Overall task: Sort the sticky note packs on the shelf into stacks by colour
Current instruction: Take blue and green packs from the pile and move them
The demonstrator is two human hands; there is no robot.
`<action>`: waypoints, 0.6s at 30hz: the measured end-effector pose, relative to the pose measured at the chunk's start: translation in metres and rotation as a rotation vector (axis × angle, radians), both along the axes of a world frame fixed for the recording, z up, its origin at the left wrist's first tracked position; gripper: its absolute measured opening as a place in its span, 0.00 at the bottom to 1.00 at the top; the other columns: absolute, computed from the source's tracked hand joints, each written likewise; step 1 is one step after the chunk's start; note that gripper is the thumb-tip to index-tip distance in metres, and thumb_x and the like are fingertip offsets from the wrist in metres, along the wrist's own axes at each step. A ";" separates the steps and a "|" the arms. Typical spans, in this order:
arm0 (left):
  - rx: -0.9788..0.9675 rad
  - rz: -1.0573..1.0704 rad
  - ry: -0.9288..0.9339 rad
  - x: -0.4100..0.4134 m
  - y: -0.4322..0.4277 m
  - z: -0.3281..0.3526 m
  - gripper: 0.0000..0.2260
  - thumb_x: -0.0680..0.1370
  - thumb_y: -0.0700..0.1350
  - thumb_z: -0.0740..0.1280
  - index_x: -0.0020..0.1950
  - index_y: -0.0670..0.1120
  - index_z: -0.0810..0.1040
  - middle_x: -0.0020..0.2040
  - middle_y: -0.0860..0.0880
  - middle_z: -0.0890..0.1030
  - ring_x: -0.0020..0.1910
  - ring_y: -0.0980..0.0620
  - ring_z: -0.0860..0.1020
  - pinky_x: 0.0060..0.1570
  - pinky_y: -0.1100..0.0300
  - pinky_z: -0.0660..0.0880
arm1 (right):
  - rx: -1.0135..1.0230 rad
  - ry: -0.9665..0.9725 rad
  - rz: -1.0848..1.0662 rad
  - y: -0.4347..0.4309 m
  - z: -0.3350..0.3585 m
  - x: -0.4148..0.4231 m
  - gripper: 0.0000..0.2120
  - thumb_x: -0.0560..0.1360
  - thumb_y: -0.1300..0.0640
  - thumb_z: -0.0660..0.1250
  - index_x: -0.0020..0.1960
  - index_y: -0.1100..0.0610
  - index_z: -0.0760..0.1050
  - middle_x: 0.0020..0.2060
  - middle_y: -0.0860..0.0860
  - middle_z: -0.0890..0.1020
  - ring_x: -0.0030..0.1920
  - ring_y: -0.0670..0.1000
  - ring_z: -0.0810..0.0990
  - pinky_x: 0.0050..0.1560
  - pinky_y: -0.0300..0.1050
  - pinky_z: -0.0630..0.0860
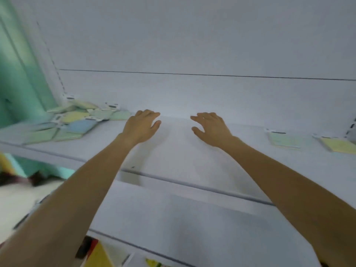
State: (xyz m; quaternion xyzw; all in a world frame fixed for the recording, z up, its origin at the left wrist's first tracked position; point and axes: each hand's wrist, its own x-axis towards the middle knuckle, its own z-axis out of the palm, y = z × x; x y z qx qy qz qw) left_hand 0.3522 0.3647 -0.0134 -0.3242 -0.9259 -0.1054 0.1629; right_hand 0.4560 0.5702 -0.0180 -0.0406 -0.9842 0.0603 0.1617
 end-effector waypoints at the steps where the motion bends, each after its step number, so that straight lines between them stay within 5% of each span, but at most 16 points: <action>1: 0.005 0.035 0.002 -0.010 -0.032 0.001 0.20 0.80 0.51 0.53 0.71 0.47 0.65 0.71 0.45 0.68 0.69 0.43 0.66 0.67 0.49 0.65 | -0.012 -0.017 0.033 -0.028 -0.001 -0.015 0.23 0.79 0.48 0.54 0.73 0.50 0.60 0.73 0.52 0.63 0.73 0.55 0.59 0.72 0.50 0.54; 10: 0.093 0.238 -0.126 -0.069 -0.241 -0.017 0.19 0.79 0.48 0.57 0.70 0.46 0.67 0.70 0.43 0.70 0.68 0.41 0.67 0.66 0.47 0.65 | -0.012 -0.093 0.253 -0.219 -0.014 -0.118 0.22 0.79 0.49 0.54 0.72 0.50 0.61 0.72 0.52 0.65 0.70 0.57 0.63 0.70 0.51 0.61; 18: 0.133 0.208 -0.161 -0.134 -0.288 -0.019 0.18 0.79 0.49 0.58 0.67 0.46 0.70 0.64 0.40 0.73 0.65 0.40 0.69 0.63 0.48 0.66 | -0.242 -0.093 0.173 -0.260 -0.021 -0.215 0.20 0.78 0.50 0.57 0.69 0.52 0.66 0.69 0.56 0.69 0.70 0.57 0.65 0.71 0.52 0.61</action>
